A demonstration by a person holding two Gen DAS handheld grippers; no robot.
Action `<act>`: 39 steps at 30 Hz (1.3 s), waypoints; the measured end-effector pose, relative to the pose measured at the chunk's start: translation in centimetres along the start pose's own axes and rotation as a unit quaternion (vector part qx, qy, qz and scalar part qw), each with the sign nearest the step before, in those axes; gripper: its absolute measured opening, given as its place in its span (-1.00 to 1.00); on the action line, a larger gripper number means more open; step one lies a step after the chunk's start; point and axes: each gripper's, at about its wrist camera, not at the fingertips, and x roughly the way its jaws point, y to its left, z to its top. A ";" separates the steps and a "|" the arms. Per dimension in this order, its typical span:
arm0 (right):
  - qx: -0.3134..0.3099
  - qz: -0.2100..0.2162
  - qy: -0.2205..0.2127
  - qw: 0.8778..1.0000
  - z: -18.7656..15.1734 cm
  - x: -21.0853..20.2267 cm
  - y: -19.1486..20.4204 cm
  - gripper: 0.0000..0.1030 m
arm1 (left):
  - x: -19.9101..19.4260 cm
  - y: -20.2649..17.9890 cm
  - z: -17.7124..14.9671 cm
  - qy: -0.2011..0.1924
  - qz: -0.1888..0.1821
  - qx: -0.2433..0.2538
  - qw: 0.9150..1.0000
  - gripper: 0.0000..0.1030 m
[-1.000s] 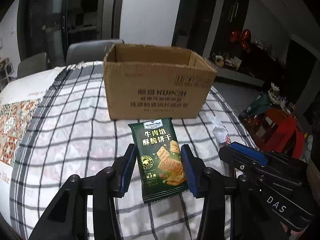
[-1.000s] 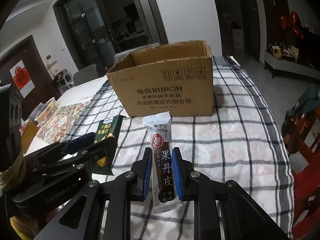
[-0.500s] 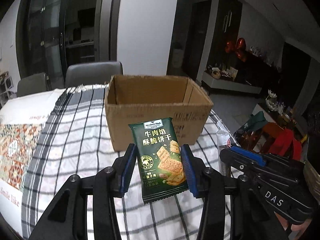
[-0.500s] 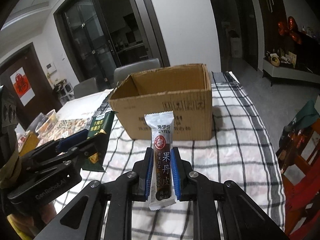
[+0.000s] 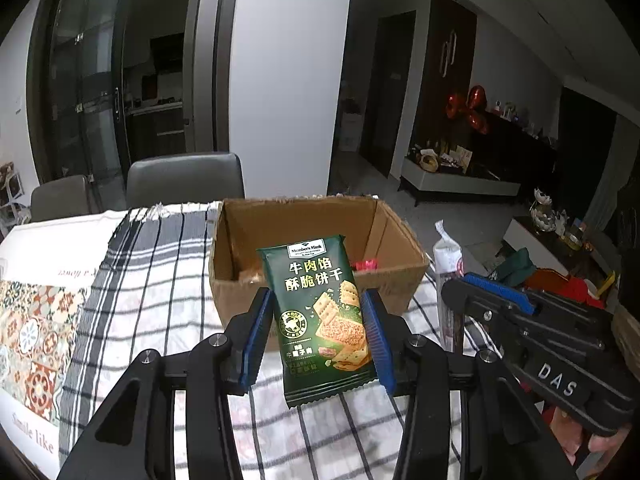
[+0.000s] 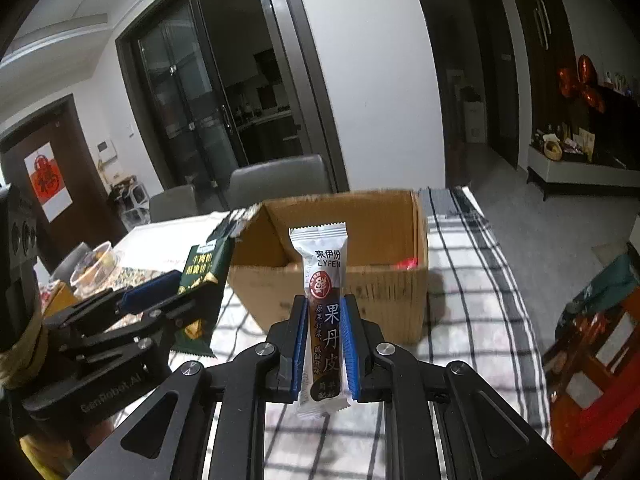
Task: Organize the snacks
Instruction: 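Carry green packet with left tool while right tool carries fruit roll bar to box, then open both tools over the box to drop packet and fruit roll bar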
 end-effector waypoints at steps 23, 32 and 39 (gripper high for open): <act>-0.024 -0.008 -0.021 0.999 6.9 7.0 -1.5 -0.65 | 6.9 1.8 6.2 -0.006 0.006 0.026 1.000 -0.12; -0.035 -0.044 -0.012 0.998 6.5 9.1 -2.1 -0.32 | 8.9 2.6 6.1 -0.005 0.021 0.016 1.000 0.20; -0.027 -0.041 -0.006 0.999 5.3 7.6 -2.2 -0.32 | 7.3 2.4 4.8 -0.005 0.042 0.023 0.999 0.20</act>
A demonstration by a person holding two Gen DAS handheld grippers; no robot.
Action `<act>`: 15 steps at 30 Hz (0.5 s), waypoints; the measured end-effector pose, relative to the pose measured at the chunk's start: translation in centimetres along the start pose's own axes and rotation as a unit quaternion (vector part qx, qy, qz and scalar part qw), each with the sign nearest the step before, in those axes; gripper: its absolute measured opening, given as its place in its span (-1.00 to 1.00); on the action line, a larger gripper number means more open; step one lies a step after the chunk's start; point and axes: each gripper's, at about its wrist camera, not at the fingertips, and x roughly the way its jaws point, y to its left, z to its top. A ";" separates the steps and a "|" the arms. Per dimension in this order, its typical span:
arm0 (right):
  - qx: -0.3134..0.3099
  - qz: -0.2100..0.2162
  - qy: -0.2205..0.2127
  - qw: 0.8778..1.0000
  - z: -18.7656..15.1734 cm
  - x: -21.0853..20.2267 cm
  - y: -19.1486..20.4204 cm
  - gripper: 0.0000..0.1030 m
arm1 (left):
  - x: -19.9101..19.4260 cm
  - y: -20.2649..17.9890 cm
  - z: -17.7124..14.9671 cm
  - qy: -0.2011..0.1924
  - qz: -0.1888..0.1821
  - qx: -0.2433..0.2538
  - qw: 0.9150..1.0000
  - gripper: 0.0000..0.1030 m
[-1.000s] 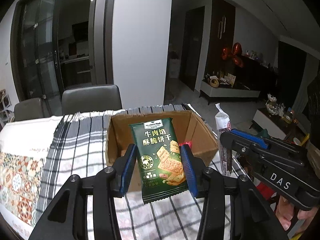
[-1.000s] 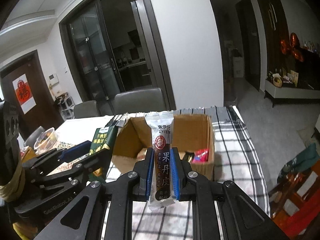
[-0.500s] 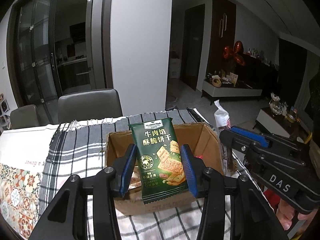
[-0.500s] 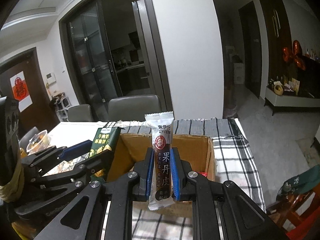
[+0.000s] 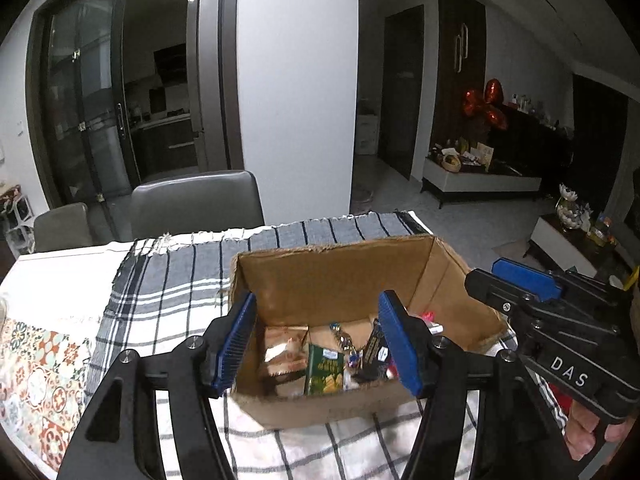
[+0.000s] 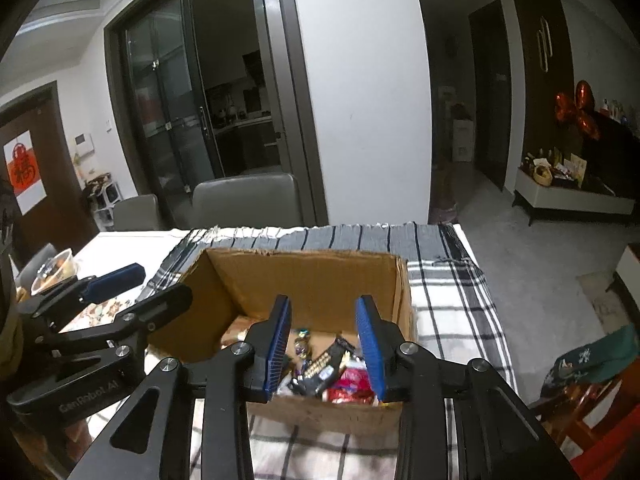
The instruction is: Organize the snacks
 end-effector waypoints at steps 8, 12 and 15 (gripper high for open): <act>-0.004 -0.006 -0.015 1.000 -1.9 -4.3 0.8 -0.32 | -4.9 -0.2 -2.3 -0.019 0.018 0.004 1.000 0.40; -0.007 -0.015 -0.023 1.000 -3.2 -6.8 1.5 -0.07 | -7.9 -0.3 -3.8 -0.022 0.012 -0.007 1.000 0.49; -0.017 -0.023 -0.028 0.999 -4.6 -8.9 2.3 -0.07 | -10.1 -0.4 -5.1 -0.029 0.014 -0.013 0.999 0.66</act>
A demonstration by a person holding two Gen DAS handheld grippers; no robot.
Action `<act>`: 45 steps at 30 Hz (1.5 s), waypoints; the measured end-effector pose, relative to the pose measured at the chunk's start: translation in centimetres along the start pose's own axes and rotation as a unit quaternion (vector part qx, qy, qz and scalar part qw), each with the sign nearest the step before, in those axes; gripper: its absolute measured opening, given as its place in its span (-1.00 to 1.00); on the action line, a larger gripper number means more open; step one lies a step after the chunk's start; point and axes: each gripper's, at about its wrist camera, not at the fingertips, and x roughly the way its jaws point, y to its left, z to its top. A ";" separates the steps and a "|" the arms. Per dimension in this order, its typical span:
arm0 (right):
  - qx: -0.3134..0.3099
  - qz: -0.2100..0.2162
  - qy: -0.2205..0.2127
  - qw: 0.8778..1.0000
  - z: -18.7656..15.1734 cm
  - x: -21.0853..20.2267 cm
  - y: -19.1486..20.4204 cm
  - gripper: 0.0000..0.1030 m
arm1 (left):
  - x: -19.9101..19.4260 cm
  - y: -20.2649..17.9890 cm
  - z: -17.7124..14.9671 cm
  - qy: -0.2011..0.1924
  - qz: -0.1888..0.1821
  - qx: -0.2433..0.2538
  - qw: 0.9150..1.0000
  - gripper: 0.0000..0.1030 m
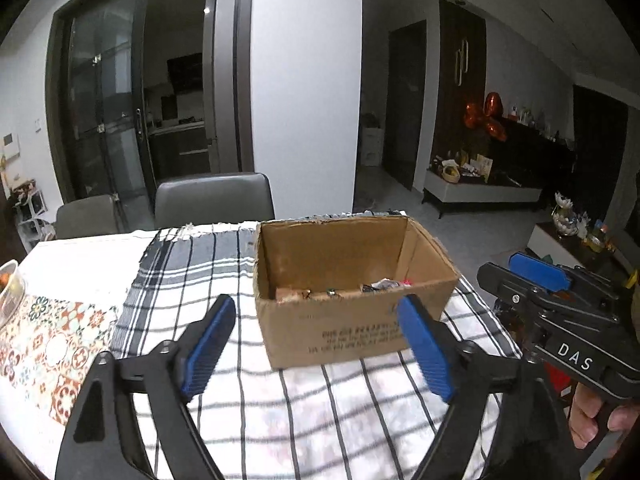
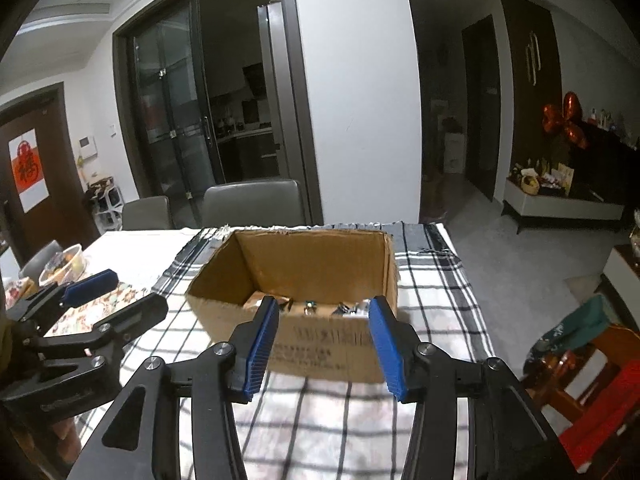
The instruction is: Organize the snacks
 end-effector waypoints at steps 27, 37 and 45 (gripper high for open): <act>0.016 -0.027 -0.026 0.999 -9.2 -15.2 1.7 0.37 | -15.1 -2.3 -9.0 -0.061 0.051 0.041 0.996 1.00; 0.014 -0.020 -0.039 0.999 -9.5 -17.2 2.3 0.37 | -16.5 -2.3 -9.5 -0.066 0.050 0.031 0.996 1.00; 0.014 -0.020 -0.044 0.999 -9.6 -17.3 2.2 0.38 | -16.6 -2.5 -9.7 -0.069 0.053 0.028 0.996 1.00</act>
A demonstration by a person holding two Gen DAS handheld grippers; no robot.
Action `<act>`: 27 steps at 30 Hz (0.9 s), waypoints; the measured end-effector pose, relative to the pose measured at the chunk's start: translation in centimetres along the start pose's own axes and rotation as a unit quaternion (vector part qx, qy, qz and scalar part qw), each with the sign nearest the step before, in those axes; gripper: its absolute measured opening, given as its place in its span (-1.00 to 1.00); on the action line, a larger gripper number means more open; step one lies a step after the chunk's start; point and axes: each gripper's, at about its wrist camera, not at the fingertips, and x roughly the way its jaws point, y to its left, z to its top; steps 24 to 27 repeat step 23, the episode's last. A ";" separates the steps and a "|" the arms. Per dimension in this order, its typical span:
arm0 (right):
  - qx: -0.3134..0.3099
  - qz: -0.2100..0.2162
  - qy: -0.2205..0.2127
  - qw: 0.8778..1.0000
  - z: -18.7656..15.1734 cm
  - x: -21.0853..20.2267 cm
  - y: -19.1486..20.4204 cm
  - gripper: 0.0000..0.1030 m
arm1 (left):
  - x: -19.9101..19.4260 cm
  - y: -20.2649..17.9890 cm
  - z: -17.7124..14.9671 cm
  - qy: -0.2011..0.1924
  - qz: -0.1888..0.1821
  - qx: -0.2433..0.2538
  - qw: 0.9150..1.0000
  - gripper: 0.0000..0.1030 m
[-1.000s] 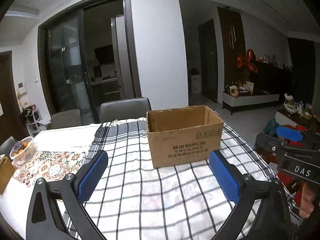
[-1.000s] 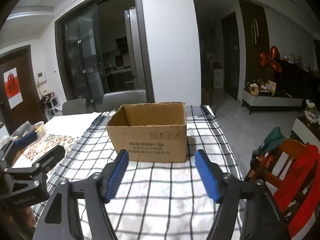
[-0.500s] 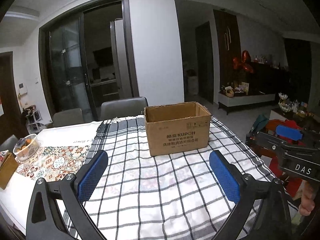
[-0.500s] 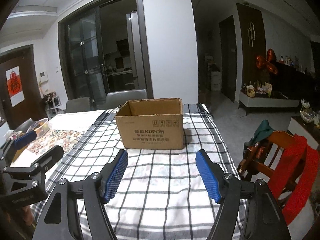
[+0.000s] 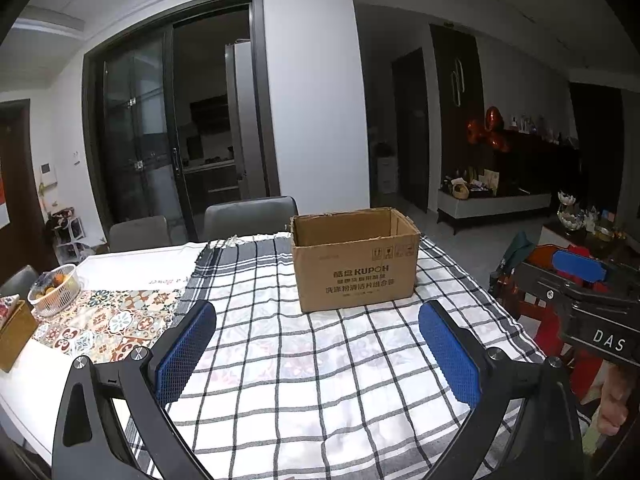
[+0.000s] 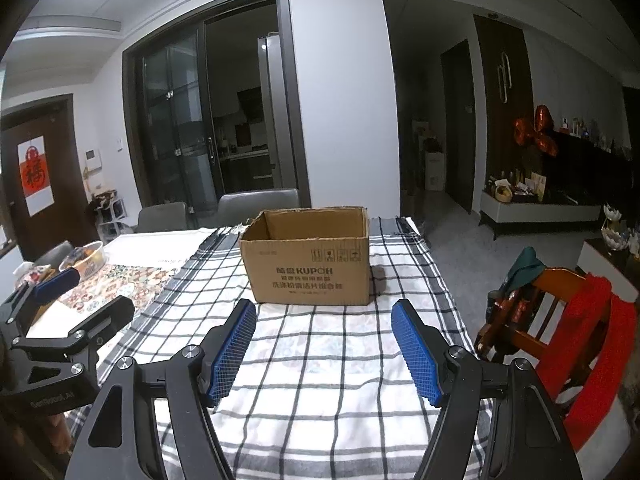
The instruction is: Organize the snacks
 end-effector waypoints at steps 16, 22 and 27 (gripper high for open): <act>0.001 0.002 0.008 1.000 -0.5 0.3 -0.2 0.38 | 0.4 0.3 -0.3 0.009 0.000 -0.005 1.000 1.00; 0.001 0.003 0.010 1.000 -0.6 0.6 -0.2 0.38 | 0.4 0.3 -0.3 0.008 0.000 -0.006 1.000 1.00; 0.002 0.003 0.010 1.000 -0.6 0.6 -0.2 0.38 | 0.4 0.3 -0.3 0.008 0.001 -0.006 1.000 1.00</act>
